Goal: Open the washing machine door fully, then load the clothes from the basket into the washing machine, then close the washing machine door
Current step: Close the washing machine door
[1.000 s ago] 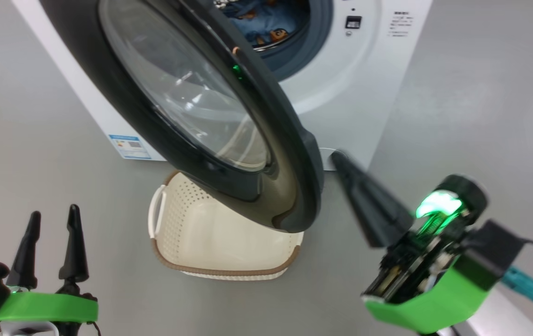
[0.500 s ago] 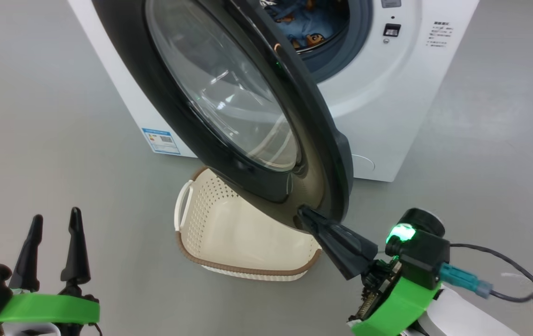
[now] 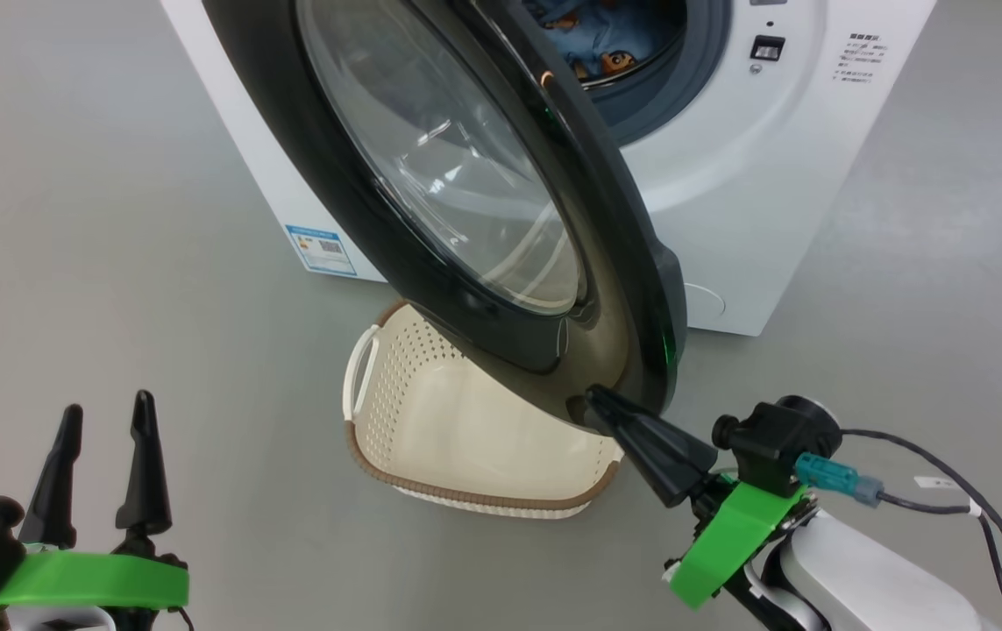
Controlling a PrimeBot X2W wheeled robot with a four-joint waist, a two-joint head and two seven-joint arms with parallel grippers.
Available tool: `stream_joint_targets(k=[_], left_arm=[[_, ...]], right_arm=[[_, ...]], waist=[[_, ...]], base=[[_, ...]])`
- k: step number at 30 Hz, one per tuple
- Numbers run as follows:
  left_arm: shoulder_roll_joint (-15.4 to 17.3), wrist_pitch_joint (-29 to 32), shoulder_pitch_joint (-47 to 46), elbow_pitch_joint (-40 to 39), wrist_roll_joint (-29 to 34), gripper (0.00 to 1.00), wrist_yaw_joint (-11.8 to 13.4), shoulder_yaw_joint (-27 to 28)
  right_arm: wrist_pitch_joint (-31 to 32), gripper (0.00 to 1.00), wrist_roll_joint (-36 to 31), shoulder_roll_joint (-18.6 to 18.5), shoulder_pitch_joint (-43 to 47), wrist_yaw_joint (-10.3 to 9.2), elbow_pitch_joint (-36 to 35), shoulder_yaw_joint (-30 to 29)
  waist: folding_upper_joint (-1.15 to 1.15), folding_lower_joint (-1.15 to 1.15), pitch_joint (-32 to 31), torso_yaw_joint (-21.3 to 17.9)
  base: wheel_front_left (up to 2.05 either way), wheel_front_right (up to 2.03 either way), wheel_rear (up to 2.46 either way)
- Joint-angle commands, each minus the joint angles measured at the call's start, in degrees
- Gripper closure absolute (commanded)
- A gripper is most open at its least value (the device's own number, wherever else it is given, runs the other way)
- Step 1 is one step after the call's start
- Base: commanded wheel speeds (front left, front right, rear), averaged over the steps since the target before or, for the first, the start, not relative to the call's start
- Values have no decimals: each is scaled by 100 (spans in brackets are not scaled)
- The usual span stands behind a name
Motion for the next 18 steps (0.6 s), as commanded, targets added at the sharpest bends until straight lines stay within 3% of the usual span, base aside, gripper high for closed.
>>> stream_joint_targets(k=[1,6,18], left_arm=[[122,-37,-77,-89,25,0,3,210],[124,-37,-137,-84,-10,0,3,183],[198,-37,-327,-117,-111,0,3,98]], right_arm=[[-29,100,60,25,-126,25,-26,72],[-29,100,68,-7,-294,25,168,-66],[-29,100,-174,-275,-613,25,238,-1075]], waist=[[0,0,55,32],[0,0,202,109],[0,0,810,208]], base=[[0,0,0],[0,0,0],[0,0,0]])
